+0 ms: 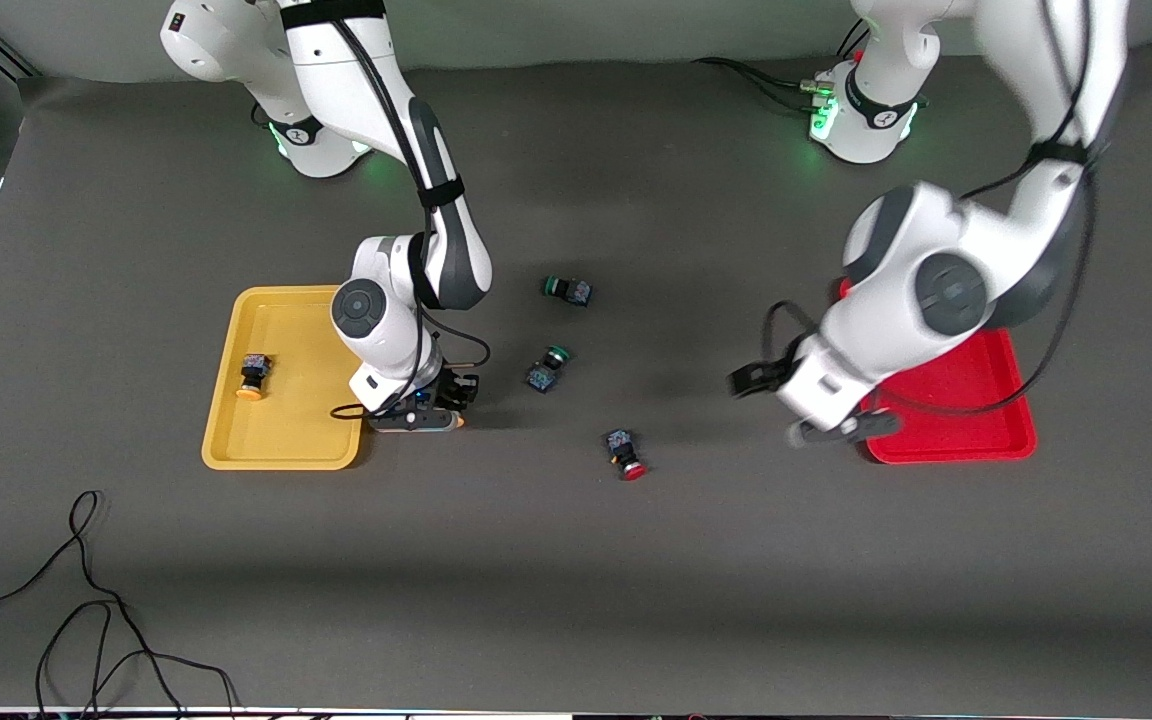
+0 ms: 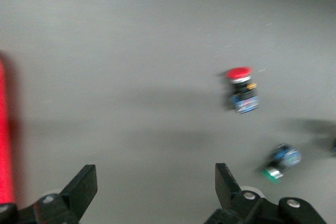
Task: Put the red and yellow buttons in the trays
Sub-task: 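Grasp another yellow button with the right gripper while the left gripper reaches red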
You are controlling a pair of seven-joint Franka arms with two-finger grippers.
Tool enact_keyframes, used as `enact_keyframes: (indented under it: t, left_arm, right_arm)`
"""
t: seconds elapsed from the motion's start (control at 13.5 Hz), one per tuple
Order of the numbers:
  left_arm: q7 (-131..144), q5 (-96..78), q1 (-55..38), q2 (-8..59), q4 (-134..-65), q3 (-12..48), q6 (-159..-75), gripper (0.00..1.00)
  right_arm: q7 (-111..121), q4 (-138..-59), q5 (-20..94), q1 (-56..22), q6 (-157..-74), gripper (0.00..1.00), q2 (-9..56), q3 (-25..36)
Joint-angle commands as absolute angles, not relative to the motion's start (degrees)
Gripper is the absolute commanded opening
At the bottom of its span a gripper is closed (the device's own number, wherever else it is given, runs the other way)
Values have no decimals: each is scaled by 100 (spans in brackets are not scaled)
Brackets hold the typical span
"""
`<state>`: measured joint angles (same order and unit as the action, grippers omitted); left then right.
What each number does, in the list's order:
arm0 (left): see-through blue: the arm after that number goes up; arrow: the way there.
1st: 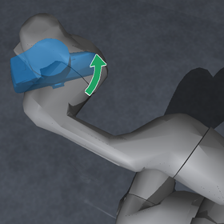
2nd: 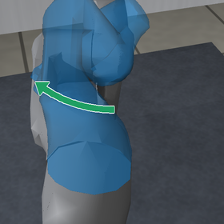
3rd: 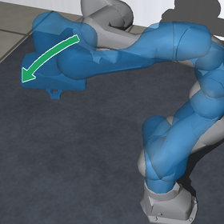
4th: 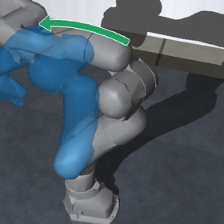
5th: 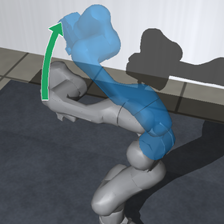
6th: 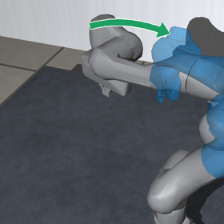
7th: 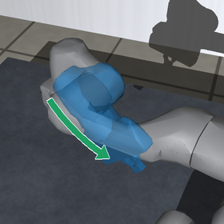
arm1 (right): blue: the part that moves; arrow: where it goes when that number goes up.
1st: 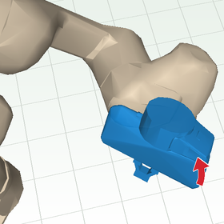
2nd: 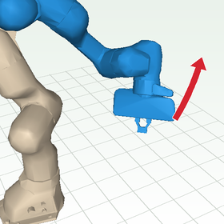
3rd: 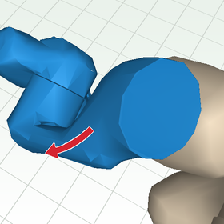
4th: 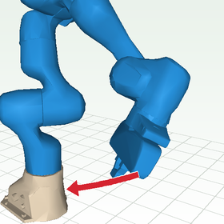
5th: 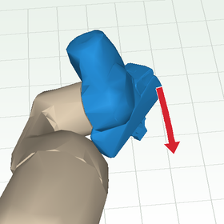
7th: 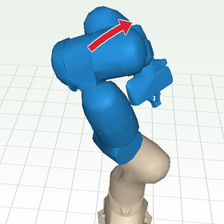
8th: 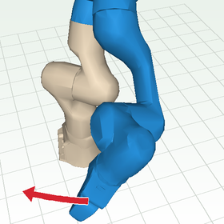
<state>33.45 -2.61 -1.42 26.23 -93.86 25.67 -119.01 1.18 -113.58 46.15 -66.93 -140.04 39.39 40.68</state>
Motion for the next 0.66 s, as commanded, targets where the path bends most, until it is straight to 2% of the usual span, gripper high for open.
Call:
enact_keyframes:
  t: [0.0,0.07,0.3,0.59]
  left_arm:
    - [4634,17,-745,4408,-7431,2479,-11803,100]
    - [5250,96,-1069,4795,-6974,2418,-12039,100]
    - [5616,431,-2028,5377,-6312,1514,-12225,100]
    - [5563,475,-2276,5792,-6249,1433,-12542,100]
  right_arm:
    - [36,-11180,4667,-6749,-13091,15,3587,4463]
    - [-95,-11006,4606,-6776,-12460,15,3534,4726]
    - [-781,-10442,3729,-6768,-10911,15,3279,5220]
    - [-144,-10721,3112,-6750,-10512,14,3085,5904]
